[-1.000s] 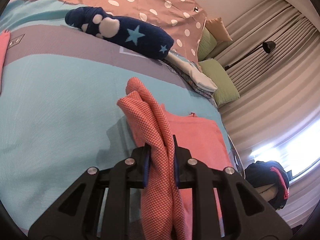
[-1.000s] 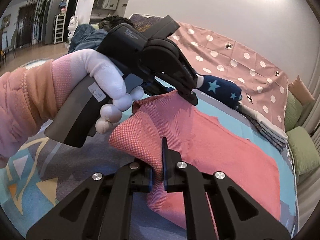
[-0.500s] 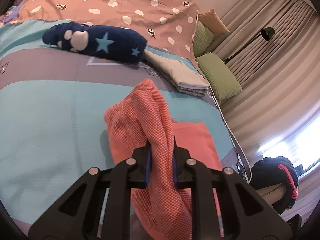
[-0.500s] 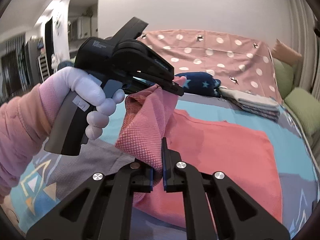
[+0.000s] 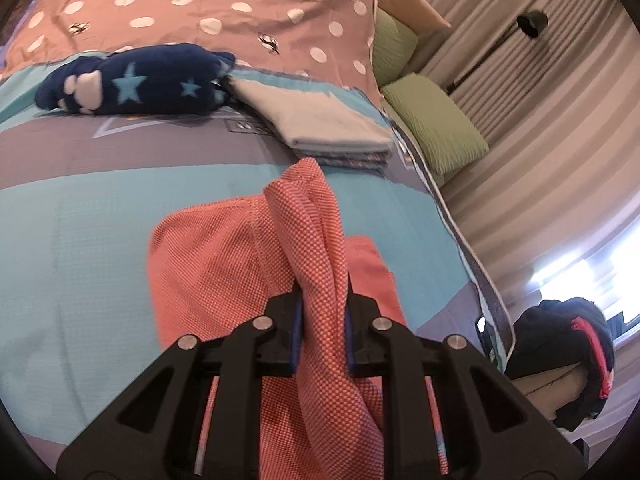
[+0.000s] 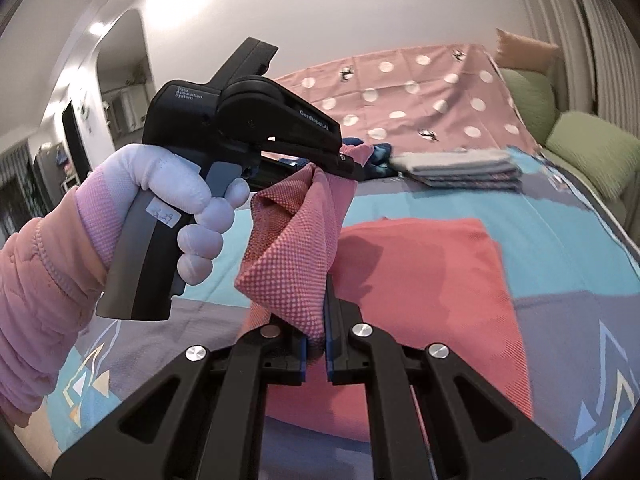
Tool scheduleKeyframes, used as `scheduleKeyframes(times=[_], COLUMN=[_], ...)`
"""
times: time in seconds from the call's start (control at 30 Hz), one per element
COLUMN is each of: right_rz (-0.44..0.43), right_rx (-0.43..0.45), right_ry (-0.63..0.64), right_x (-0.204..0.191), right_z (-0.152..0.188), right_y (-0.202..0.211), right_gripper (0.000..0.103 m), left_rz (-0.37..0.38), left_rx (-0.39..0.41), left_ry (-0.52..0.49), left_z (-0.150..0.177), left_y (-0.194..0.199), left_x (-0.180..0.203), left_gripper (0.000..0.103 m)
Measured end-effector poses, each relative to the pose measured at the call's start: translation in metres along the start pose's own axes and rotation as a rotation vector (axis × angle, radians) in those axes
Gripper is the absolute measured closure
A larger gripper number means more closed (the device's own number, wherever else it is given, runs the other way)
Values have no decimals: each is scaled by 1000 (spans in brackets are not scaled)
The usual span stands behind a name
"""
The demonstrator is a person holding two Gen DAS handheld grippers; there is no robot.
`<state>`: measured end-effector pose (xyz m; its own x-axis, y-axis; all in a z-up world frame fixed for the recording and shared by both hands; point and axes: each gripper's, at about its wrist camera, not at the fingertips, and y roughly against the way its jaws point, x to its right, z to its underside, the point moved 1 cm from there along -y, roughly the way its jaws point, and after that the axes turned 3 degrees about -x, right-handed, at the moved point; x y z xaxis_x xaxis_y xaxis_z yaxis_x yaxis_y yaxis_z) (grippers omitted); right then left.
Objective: Fold small clothes
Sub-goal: 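Lift the shirt end with both grippers and fold it over the rest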
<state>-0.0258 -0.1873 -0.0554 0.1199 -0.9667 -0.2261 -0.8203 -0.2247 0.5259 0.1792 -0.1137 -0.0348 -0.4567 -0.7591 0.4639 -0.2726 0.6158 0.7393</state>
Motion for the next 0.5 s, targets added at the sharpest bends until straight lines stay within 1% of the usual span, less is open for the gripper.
scheduleKeyframes(times=[0.1,0.33,0.5], right_rz=[6,23,19], right_rx=[-9,-27,-49], right_ry=[-49,-168,-249], right_x=[20,58,84], right_z=[5,22,34], right_y=[5,16,22], right_gripper=[97,97,97], left_rz=[-32,-58,-138], left_rx=[-29,-94,-132], left_ry=[-31,-63,-121], left_z=[0,1,6], left_y=[-18,-57,-85], left_x=[20,55,77], left_gripper=[87,87,87])
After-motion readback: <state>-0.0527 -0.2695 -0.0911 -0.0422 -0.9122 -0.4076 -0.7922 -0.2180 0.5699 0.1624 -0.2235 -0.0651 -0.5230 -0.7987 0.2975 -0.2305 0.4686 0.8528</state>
